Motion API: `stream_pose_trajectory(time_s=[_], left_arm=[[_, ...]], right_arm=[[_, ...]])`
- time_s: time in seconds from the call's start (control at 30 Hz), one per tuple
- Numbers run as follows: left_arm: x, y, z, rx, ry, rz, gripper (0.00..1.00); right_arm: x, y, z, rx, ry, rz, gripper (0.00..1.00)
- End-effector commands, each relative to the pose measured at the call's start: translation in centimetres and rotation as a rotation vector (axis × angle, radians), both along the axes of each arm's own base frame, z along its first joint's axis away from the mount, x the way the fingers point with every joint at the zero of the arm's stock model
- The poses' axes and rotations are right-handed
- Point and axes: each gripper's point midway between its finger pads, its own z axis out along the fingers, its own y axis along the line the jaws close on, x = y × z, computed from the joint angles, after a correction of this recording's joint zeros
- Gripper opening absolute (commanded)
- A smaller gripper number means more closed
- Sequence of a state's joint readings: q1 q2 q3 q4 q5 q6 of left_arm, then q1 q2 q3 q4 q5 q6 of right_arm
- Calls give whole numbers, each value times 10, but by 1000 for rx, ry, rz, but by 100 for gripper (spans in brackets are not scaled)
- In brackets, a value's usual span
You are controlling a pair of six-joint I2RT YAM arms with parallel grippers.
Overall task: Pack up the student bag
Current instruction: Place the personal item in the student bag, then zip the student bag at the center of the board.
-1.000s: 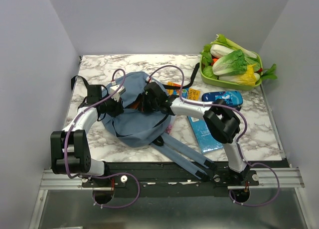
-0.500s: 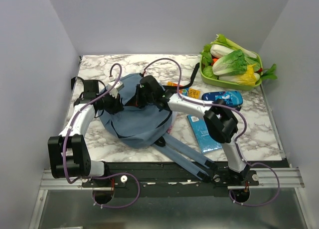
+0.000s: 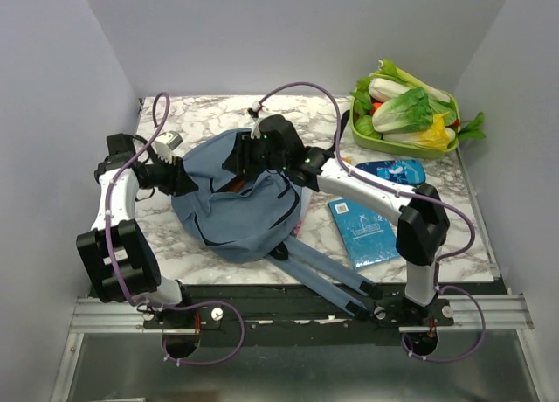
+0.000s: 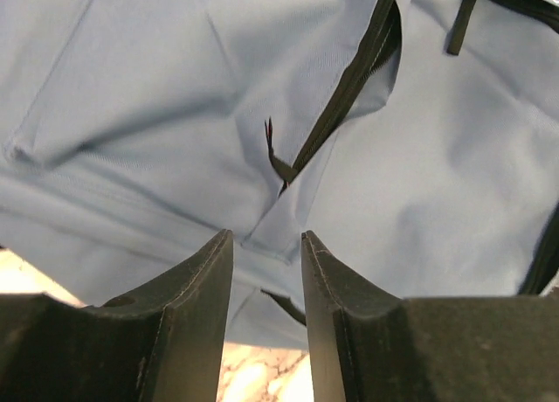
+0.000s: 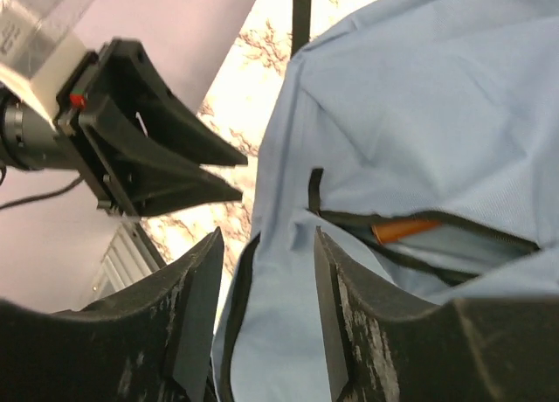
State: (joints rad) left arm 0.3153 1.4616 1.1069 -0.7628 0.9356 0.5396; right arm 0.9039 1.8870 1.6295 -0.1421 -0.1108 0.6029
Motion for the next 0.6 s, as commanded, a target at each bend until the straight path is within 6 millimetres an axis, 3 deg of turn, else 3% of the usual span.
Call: stream_pose_trajectory(time_s=[0.0,0.07,0.1,0.13,0.23,0.37,0.57], left_arm=[[-21,8,3,-67,22,-22,45],[-23,16,0,-65,24,-5,45],[-26,17,0,-73,33,-2,45],[-27,19,-1,-78,37,3,45],[-30,22,0,-81,31,9,45],[-31,22,0,-79,15,14,45],[-30,22,0,-84,13,17,45]], right_arm=[[7,26,-40,-95,93,37,57],[10,33,-52,-132,125,48,59],[13,40,-44,-120,111,52,60],[13,44,-62,-147,126,60,60],[11,54,-79,-192,110,74,64],[10,53,-105,-264,111,66,66],[12,60,-113,-279,70,58,63]])
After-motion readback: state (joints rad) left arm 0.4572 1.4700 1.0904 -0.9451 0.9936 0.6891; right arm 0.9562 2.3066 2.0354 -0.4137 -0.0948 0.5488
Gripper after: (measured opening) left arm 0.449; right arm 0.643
